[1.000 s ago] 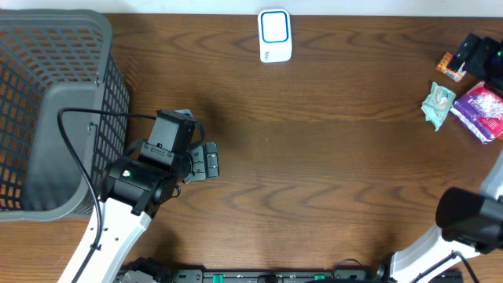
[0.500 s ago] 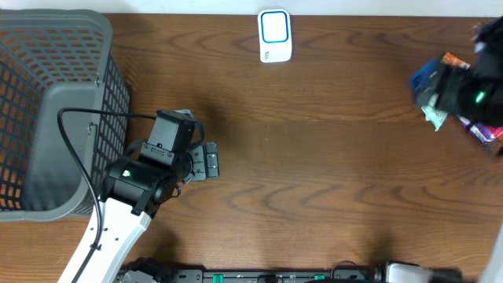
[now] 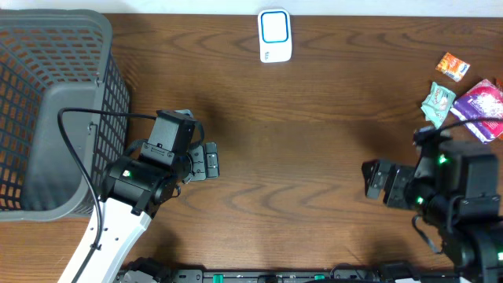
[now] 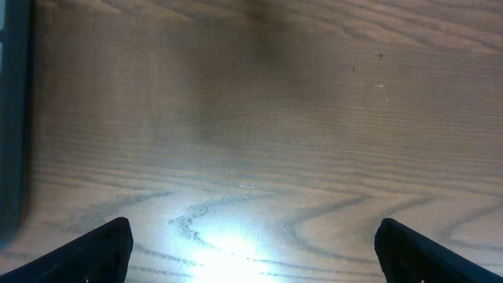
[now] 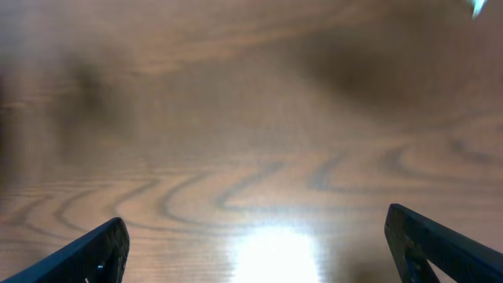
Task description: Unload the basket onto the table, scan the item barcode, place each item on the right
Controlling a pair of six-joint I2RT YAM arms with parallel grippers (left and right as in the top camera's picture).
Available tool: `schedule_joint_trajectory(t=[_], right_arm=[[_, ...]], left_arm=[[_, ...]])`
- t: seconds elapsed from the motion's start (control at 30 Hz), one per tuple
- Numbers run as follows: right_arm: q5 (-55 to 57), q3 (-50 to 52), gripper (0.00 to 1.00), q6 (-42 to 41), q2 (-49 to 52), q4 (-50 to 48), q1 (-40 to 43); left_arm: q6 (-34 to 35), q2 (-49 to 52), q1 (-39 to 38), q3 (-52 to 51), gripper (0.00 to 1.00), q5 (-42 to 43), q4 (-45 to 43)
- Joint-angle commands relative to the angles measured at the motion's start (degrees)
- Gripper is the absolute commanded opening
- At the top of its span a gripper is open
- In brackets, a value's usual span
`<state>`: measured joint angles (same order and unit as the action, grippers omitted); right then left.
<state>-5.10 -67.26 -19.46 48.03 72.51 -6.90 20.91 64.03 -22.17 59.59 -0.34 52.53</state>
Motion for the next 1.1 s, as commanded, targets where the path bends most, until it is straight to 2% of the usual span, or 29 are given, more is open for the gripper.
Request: schedule_joint_trajectory(t=[0.0,0.2,0.6,0.7,0.83,1.07], right_arm=[[0.4,4.4,0.99,-4.7,-0.9,-0.3,-0.6],[-2.1,10.2,0.99,-14.1,-0.5,0.4,-0.6],[-1.9,13.6,0.99,-14.1,-0.4,0.5,-0.6],[-2.1,13.6,0.99,-11.5,-0.4,-2.1,-0.7],[-4.9,16.4,0.99,-6.6,-2.6,-9.4,-1.0],[-8.8,32.0,0.99,1.2,-14.6,-32.1,-2.6]], left_arm=[[-0.7,0.1,0.3,0.1,0.98,-0.3,0.1],[-0.7,0.1,0.3,0.1,0.98,-0.3,0.1],[-0.7,0.1,0.3,0.1,0.98,-0.3,0.1],[-0.7,0.1,0.3,0.1,0.98,-0.3,0.1],[-0.7,0.1,0.3,0.1,0.98,-0.3,0.1],[-0.7,0.1,0.3,0.1,0.98,-0.3,0.1]])
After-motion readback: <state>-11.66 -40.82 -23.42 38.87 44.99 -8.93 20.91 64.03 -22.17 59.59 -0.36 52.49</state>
